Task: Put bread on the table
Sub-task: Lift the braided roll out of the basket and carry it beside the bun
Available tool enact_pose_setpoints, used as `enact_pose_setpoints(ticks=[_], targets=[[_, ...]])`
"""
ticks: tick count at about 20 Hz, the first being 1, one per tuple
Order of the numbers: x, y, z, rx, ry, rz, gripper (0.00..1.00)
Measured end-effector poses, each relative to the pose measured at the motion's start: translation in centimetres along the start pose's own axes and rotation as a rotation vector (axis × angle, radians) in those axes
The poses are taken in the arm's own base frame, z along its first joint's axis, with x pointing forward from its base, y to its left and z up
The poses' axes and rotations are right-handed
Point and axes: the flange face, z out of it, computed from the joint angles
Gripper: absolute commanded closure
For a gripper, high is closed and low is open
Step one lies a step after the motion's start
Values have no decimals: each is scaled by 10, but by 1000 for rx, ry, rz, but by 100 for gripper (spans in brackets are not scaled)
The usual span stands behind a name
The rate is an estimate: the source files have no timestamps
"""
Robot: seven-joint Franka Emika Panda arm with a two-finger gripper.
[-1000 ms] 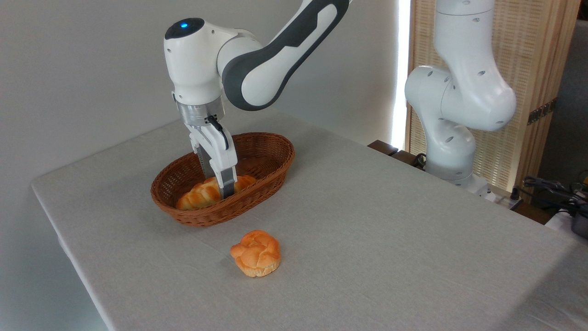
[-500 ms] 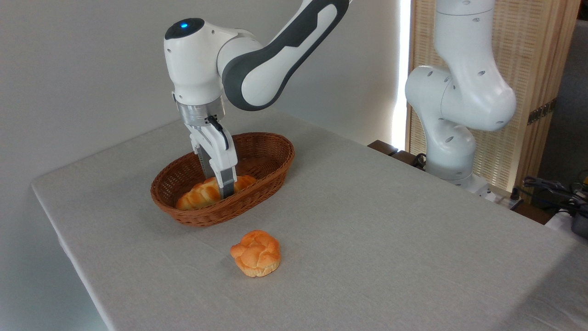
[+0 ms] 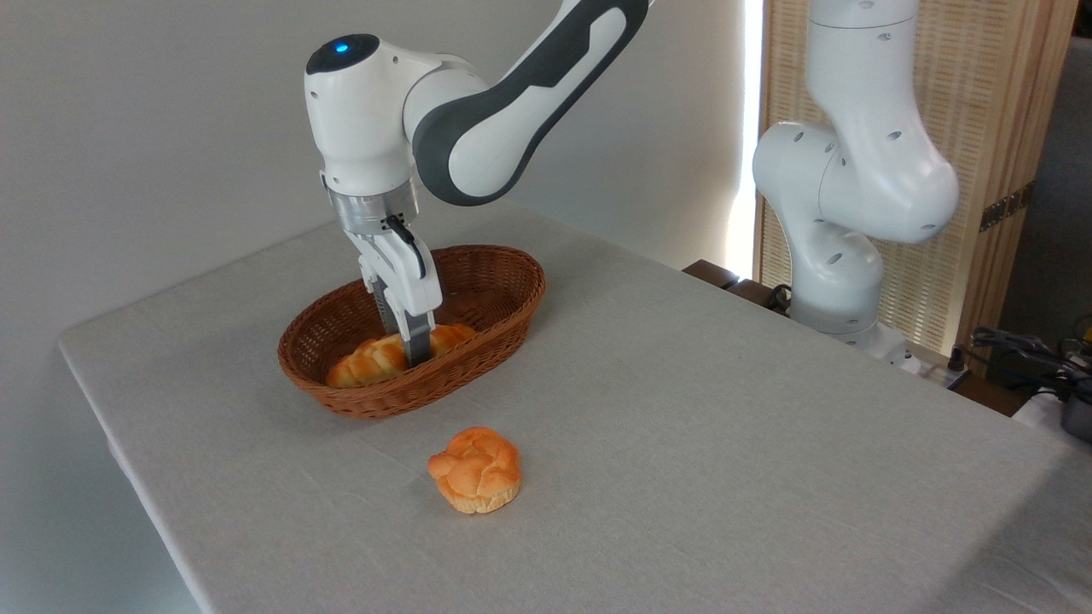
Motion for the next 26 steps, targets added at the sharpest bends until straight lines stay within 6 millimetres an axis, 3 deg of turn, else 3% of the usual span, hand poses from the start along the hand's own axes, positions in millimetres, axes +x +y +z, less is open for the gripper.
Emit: enact_pose_setpoints(ticks=[4,13,17,20,22,26], targets=[[-1,-1,-8,-14,-21,-3,58],[6,-7,-66,-44,-55,-8,57],[4,-8,-80,-63,-79,-11,57],[-11,-19,-89,-88,-118,-13,56],[-31,-30,-102,-109,-144,26,56],[-93,-62,-135,-155,-159,93,55]])
